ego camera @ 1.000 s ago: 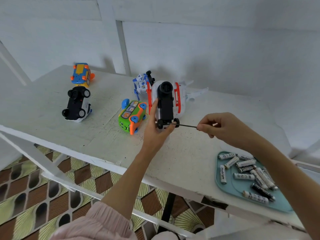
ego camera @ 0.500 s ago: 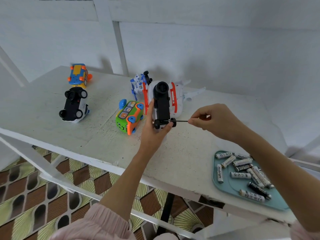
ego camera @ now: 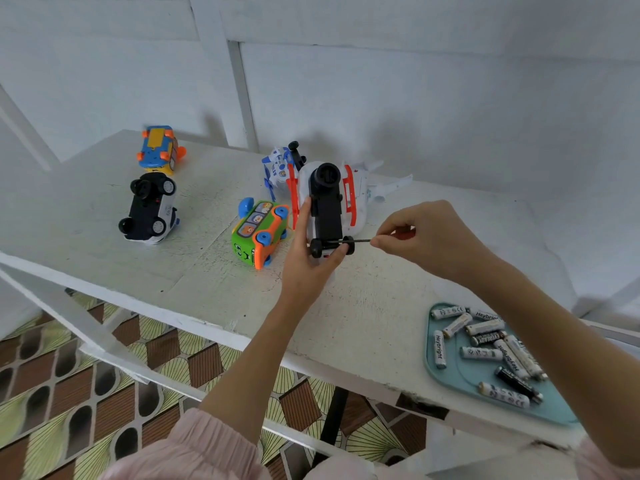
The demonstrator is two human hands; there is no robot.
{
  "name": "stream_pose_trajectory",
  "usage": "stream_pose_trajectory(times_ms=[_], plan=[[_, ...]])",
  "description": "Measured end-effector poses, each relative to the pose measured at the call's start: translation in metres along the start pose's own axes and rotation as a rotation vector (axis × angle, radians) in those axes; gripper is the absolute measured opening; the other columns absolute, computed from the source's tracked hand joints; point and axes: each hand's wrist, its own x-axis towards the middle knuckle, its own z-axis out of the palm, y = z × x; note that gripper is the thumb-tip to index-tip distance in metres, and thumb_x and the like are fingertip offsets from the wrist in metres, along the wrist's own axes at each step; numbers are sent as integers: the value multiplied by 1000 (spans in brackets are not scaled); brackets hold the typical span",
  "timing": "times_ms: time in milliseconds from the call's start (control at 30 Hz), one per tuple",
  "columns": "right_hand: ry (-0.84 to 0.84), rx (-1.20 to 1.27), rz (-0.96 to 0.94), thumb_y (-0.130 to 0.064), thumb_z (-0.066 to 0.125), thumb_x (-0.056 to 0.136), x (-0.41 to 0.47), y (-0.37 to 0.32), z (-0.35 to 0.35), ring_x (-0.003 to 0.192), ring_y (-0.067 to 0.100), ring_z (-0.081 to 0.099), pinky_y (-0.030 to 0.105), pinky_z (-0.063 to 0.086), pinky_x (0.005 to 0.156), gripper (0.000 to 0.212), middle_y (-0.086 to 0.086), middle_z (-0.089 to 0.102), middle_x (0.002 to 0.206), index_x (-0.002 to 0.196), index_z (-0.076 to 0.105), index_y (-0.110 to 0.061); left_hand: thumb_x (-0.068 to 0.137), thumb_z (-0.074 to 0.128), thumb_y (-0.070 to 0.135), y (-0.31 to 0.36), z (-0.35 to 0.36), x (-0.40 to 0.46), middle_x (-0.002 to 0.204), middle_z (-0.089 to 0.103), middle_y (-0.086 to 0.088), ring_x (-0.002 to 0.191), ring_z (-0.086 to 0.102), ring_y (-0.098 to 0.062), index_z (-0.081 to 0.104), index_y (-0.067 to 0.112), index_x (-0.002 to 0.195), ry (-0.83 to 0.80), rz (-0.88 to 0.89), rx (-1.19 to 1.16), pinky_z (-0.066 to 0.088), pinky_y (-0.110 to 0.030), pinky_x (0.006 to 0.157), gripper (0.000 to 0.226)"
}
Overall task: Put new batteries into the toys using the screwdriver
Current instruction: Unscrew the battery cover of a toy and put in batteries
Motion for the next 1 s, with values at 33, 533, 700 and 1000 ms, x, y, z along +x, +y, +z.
stream_pose_trajectory(times_ms=[33, 533, 700, 1000], plan=[[17, -15, -13, -25, 69, 80, 0, -3, -1, 65, 13, 61, 26, 50, 68, 14, -1, 68, 73, 82, 73, -12, 80, 70, 30, 2, 0, 0, 147, 27, 32, 137, 37, -21, 16, 55, 140, -3, -11, -14, 48, -57, 95, 85], [54, -222, -33, -31, 58, 89, 18, -36, -5, 47, 11, 41, 30, 43, 55, 34, 6, 58, 62, 69, 57, -3, 77, 68, 41, 5, 1, -2, 142, 31, 37, 127, 50, -24, 17, 64, 135, 9, -13, -48, 51, -57, 89, 81], [-43, -108, -222, -7, 68, 77, 19, -34, -8, 67, 4, 45, 18, 43, 66, 14, -8, 49, 78, 88, 60, -10, 77, 69, 42, 3, 1, 0, 152, 32, 10, 127, 50, -31, 17, 62, 137, 17, -16, -17, 49, -61, 90, 82], [-2, -202, -207, -20, 67, 81, 15, -23, -8, 50, 2, 40, 11, 32, 52, 23, -2, 53, 58, 64, 61, -6, 79, 67, 36, 6, 3, -3, 134, 32, 46, 130, 46, -11, 16, 48, 143, -35, -1, 27, 48, -47, 100, 83]])
